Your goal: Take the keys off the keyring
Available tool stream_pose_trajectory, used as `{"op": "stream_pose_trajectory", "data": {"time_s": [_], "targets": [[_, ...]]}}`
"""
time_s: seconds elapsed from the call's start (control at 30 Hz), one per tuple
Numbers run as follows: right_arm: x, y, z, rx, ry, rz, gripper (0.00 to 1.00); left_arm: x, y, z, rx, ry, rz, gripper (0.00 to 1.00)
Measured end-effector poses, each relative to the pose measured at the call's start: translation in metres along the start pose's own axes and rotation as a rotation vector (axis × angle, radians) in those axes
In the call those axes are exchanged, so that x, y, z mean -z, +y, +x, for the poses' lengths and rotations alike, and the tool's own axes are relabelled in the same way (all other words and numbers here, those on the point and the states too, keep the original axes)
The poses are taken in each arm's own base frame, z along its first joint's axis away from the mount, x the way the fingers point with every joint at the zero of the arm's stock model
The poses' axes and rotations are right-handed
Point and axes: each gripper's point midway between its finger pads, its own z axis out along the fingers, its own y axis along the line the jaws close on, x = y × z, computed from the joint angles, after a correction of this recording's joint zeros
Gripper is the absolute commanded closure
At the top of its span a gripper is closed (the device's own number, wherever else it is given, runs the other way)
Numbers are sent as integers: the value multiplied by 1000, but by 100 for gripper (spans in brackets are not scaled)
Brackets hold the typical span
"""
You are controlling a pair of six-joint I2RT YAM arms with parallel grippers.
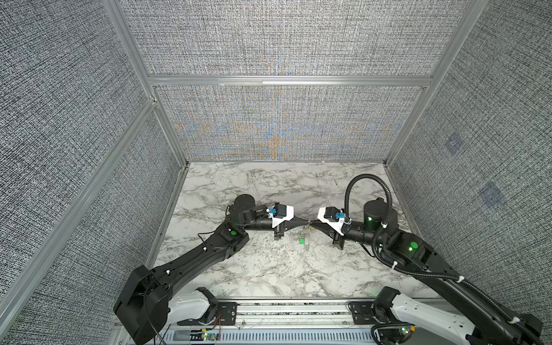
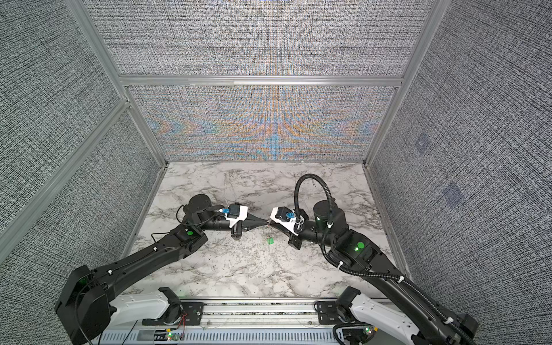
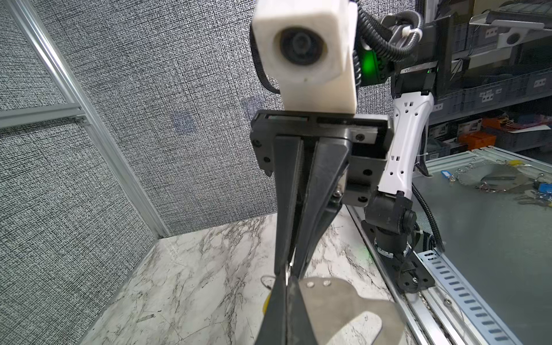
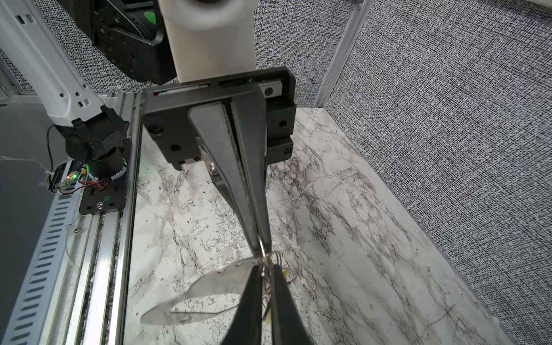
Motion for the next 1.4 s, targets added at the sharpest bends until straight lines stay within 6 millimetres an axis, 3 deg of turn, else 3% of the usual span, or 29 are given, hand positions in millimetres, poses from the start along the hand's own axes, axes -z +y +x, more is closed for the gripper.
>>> {"op": "stream_pose_trajectory", "data": {"time_s": [0.17, 0.23, 0.33, 0.47, 0.6, 1.0, 1.4], "targets": [[1, 0, 0, 0, 1, 2, 100, -1, 1, 0, 4, 11, 7, 100], [1, -1, 0, -1, 4, 5, 100, -2, 2, 0, -8, 28, 11, 72], [2, -1, 5, -11, 35, 5, 100, -1, 10, -7, -54, 69, -18, 62], [0, -4, 13, -33, 103, 11, 100, 2, 22, -15, -164, 159, -55, 64], [-4, -5, 25, -57, 179, 2, 100, 3, 28, -10, -237, 264, -63, 65], [-16, -7, 36, -151, 307, -32, 100, 0, 6, 19, -401, 480, -9, 69], [-20, -1, 37, -191, 333, -54, 100, -5, 2, 35, -471, 588, -21, 76]]}}
